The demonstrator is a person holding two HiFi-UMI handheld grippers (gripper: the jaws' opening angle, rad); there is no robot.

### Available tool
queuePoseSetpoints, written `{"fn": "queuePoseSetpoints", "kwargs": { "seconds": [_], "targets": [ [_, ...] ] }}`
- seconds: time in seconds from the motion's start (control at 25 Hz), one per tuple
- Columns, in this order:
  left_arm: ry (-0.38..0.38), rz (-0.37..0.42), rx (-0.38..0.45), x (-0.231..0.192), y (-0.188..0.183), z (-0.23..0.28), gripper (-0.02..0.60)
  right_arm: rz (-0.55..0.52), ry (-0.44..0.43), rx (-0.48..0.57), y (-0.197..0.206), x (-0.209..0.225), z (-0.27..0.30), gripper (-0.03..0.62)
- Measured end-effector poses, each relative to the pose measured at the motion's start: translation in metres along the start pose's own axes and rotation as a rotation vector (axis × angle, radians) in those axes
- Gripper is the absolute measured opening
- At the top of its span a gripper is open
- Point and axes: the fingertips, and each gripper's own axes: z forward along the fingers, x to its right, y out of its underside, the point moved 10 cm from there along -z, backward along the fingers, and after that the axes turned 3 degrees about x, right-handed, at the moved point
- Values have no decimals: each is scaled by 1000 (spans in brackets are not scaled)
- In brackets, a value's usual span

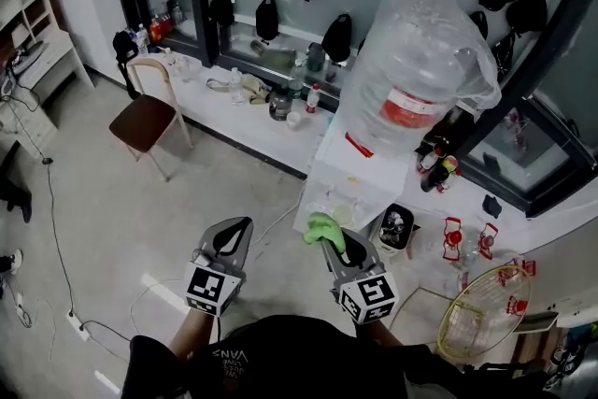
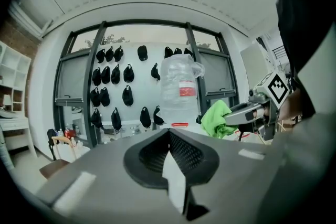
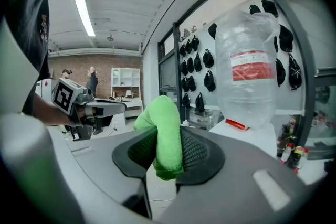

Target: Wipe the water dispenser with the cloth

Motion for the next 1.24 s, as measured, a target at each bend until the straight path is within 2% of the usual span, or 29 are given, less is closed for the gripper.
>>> {"fn": "queuePoseSetpoints", "kwargs": {
  "seconds": [0.56,1.24],
  "targets": [
    [-72,-17,13,14,1,-18,2,-26,-12,44,-8,4,-6,109],
    [-66,-19,36,8,1,-8,2,-29,-3,30,-5,6,4,107]
  ]
}}
